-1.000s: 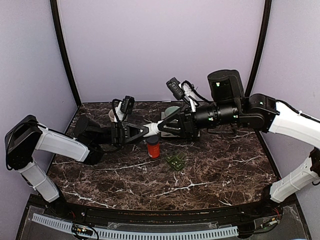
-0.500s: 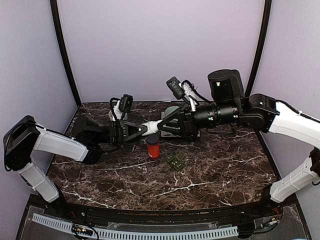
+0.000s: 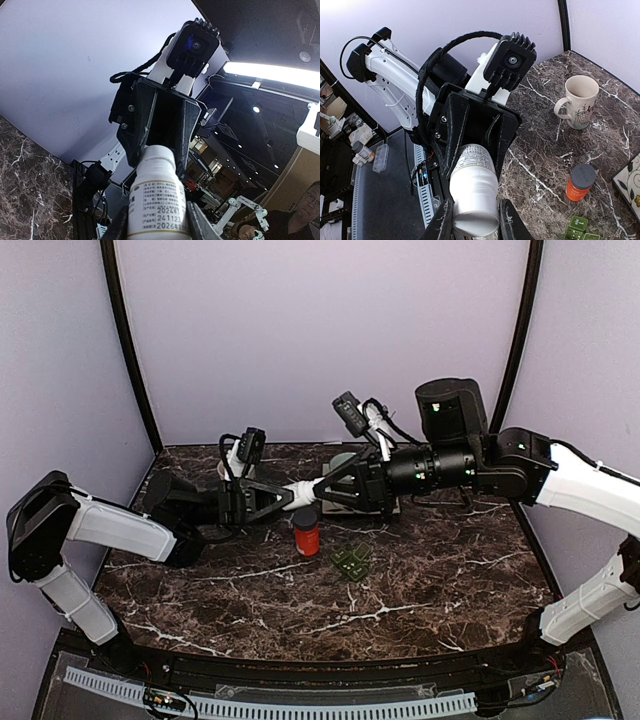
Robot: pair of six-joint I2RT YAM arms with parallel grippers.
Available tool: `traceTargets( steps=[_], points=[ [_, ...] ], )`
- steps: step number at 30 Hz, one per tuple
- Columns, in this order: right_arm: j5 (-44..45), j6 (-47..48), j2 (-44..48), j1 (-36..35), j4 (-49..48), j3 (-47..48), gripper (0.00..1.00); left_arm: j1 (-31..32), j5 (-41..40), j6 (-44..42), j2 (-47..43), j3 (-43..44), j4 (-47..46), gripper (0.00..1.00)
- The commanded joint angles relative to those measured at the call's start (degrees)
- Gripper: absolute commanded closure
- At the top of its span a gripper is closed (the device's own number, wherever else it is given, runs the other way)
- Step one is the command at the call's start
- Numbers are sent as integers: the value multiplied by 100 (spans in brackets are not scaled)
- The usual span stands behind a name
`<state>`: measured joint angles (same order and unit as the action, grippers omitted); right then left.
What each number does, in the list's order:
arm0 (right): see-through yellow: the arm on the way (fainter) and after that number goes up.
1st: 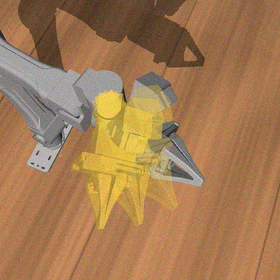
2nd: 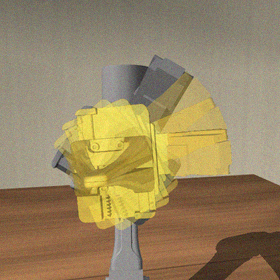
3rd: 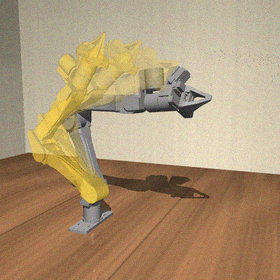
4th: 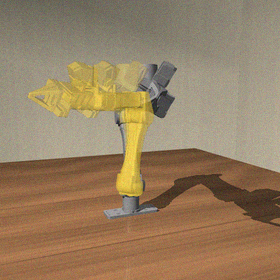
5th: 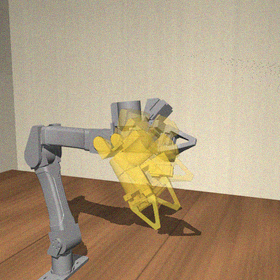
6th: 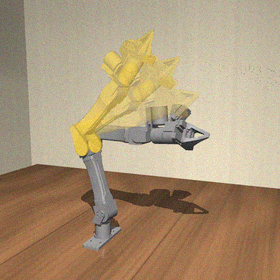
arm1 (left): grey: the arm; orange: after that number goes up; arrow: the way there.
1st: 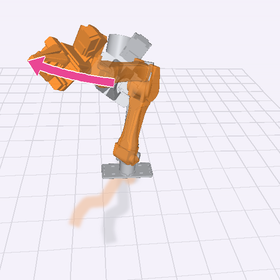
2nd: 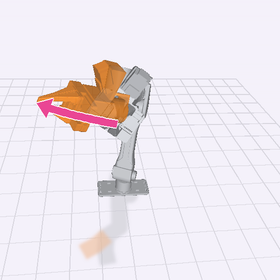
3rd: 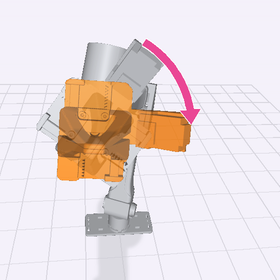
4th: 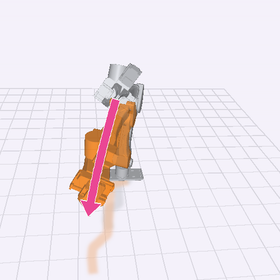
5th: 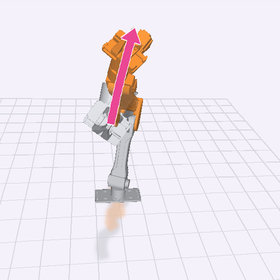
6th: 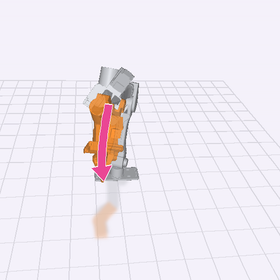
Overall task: Sort the pills into containers
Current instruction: Close the lid of the pill bottle on the pill bottle.
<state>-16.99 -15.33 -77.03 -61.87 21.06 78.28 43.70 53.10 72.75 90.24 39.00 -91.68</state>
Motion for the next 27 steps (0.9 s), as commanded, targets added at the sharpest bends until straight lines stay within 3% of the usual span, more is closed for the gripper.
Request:
traceTargets(
  steps=[1,27],
  points=[
    [-204,-50,-248,-54,-359,-58,100,129,80,59,-134,274,-808,100],
    [-155,-251,-374,-165,-867,-534,100,322,-201,-7,159,951,-808,100]
  ],
)
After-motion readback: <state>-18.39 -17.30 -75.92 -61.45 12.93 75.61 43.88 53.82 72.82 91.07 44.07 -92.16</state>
